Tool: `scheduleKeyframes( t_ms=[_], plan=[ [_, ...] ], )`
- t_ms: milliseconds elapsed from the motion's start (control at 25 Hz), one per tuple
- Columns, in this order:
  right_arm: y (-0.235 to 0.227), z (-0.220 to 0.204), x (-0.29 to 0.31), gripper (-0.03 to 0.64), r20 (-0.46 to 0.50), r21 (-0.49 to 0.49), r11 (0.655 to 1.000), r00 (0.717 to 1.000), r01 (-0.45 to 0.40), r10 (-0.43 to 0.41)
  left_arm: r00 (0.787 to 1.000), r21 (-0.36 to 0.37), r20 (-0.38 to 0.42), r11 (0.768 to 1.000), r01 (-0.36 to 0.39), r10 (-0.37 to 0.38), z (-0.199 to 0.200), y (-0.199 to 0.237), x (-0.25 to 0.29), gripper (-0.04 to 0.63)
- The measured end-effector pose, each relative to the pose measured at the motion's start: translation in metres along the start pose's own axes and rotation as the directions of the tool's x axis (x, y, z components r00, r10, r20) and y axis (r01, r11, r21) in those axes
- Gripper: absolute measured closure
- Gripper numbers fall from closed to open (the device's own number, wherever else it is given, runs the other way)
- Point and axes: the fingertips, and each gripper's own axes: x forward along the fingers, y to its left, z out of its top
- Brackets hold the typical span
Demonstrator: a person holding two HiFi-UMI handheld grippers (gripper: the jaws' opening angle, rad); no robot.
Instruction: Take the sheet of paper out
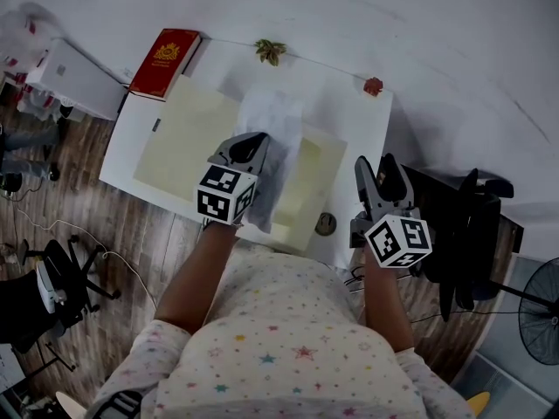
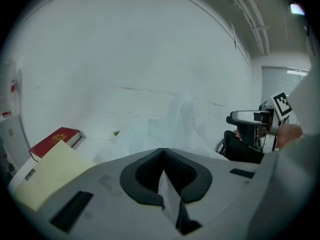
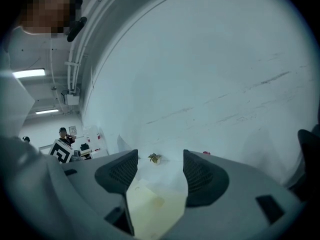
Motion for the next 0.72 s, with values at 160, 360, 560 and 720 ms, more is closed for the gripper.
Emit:
scheduleKeyframes(
  t_ms=[160, 360, 560, 720],
  plan=[
    [0.002, 0.005, 0.0, 0.353, 0.011, -0.018, 1.0, 1.0, 0.003, -0.003, 0.998, 0.017, 0.055, 1.0, -0.003, 0.002, 0.021, -0.001, -0.008, 0.581],
    [0.008, 0.015, -0.001, 0.372, 0.025, -0.065, 0.998, 1.0, -0.001, 0.003, 0.99, 0.042, 0.141, 0.999, -0.015, 0.008, 0.047, -0.004, -0.02, 0.581],
    [0.02, 0.03, 0.0, 0.408, 0.045, -0.116, 0.993, 0.999, -0.014, 0.019, 0.973, 0.061, 0.228, 0.997, -0.038, 0.024, 0.069, -0.003, -0.033, 0.58],
    [0.028, 0.044, 0.001, 0.463, 0.067, -0.139, 0.99, 0.997, -0.02, 0.029, 0.963, 0.065, 0.268, 0.997, -0.04, 0.021, 0.082, -0.003, -0.042, 0.581]
  ],
)
